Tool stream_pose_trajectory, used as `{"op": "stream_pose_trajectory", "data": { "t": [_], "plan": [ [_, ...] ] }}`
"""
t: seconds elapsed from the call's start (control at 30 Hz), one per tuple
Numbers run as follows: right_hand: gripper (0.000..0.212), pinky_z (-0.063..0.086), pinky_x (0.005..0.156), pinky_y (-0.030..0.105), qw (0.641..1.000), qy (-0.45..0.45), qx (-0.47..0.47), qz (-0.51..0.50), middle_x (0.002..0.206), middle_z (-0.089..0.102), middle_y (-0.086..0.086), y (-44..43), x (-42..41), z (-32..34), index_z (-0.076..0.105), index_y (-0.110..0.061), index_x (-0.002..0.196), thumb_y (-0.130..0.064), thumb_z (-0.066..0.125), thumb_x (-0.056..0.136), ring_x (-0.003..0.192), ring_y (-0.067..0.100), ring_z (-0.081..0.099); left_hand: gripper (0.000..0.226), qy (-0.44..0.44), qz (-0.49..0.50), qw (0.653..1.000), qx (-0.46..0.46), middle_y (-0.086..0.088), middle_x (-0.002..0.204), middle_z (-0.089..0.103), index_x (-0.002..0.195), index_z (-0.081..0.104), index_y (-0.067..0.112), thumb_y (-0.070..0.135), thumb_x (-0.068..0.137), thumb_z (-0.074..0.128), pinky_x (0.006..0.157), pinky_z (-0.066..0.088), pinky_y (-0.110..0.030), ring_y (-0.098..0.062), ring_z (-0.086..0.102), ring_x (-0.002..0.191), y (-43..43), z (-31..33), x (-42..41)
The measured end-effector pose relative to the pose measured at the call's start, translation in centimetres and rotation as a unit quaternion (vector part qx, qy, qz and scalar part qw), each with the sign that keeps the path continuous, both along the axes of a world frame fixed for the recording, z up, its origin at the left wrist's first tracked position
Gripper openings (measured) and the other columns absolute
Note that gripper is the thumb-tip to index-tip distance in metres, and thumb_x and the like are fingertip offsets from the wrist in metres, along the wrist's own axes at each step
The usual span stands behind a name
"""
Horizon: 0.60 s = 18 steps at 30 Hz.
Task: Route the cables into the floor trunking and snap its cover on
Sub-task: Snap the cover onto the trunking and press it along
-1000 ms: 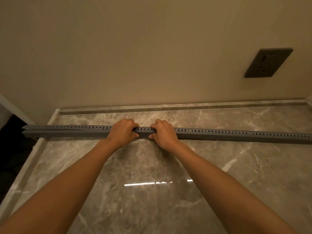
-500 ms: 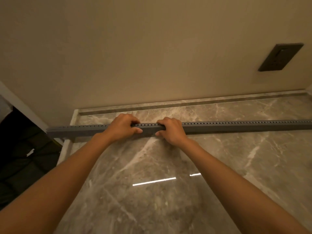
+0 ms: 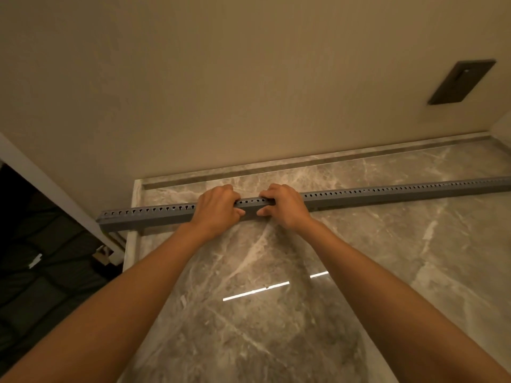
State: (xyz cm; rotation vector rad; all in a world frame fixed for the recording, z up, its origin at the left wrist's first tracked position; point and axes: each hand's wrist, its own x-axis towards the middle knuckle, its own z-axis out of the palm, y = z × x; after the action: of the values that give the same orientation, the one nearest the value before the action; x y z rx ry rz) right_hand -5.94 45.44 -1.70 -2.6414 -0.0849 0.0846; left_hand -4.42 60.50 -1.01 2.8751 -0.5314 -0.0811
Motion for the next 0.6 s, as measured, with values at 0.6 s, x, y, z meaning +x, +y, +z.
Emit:
{"op": "stream_pose_trajectory", "data": {
  "t": [0.6],
  "plan": [
    [0.030, 0.044, 0.081, 0.040, 0.990, 0.039, -0.017, 0.134, 0.103, 0.064, 0.019, 8.3, 1.7, 0.8, 0.064, -0.003, 0.101, -0.029, 0.062, 0.085, 0.096, 0.034, 0.057, 0.031, 0.099, 0.052, 0.993, -0.034, -0.009, 0.103, 0.070, 0.107, 0.069, 0.012, 0.029, 0.081, 0.070, 0.075, 0.046, -0.034, -0.018, 0.055, 0.083, 10.9, 1.7, 1.1]
  ]
}}
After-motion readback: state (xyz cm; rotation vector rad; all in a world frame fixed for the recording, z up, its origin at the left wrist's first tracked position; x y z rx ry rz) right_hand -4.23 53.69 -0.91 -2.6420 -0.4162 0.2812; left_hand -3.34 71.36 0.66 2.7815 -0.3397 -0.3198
